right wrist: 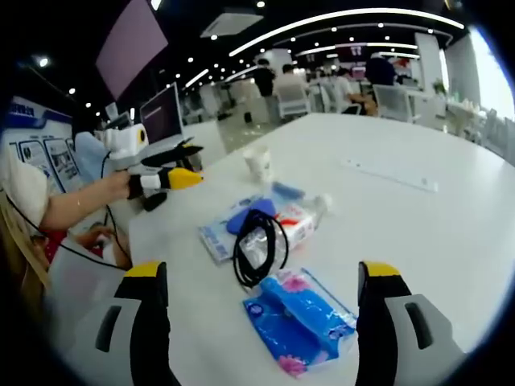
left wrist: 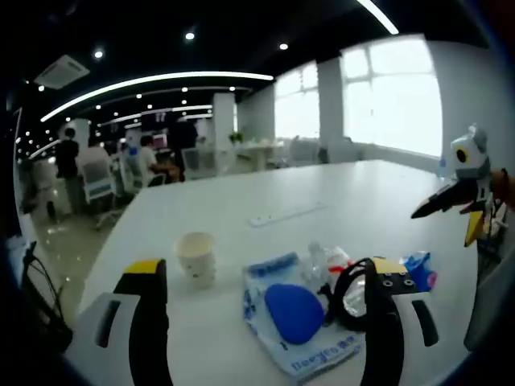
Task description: Arrange the tabletop items into an orderly group along one side of the table until the central work area is clear of visible clutter.
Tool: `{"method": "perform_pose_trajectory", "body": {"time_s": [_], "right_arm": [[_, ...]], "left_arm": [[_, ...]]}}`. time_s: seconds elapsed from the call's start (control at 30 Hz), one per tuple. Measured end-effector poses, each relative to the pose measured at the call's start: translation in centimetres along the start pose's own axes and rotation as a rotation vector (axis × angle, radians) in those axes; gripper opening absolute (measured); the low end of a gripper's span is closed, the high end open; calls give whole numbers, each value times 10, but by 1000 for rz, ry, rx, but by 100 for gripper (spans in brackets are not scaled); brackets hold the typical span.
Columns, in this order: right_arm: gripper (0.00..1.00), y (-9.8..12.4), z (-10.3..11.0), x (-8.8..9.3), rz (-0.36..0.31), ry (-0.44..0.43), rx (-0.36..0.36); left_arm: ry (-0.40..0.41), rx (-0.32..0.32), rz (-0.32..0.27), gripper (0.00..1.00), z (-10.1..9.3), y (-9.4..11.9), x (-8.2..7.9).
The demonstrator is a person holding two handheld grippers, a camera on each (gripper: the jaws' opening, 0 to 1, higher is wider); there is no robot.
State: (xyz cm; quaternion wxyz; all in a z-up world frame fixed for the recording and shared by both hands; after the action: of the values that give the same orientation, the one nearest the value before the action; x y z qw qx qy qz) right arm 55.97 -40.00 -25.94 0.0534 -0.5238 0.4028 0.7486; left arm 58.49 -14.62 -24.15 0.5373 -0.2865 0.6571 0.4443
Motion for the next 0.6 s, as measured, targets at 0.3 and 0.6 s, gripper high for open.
{"method": "perform_pose_trajectory", "body": {"time_s": [0.3, 0.6], "right_arm": [[96, -5, -1, 3, 12, 16, 2], [93, -12, 0, 8, 31, 53, -9]], "left_arm": [[23, 65, 15, 99, -29, 22, 6], [-12, 79, 25, 99, -46, 42, 3]]}}
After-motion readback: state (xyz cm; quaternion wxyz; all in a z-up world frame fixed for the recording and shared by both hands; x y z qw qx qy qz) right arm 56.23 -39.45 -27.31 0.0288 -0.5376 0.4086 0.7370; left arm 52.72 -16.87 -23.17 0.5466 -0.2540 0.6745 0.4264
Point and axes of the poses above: the point that each gripper's makers call its tool centre point, and the gripper's own axes: y roughly backward along the fingers, z roughly to its left, x roughly out of its underside, the point moved 3 cm from there along y, roughly backward along the fingers, and after that the axes turned 8 degrees about x, right-handed, at the moved point
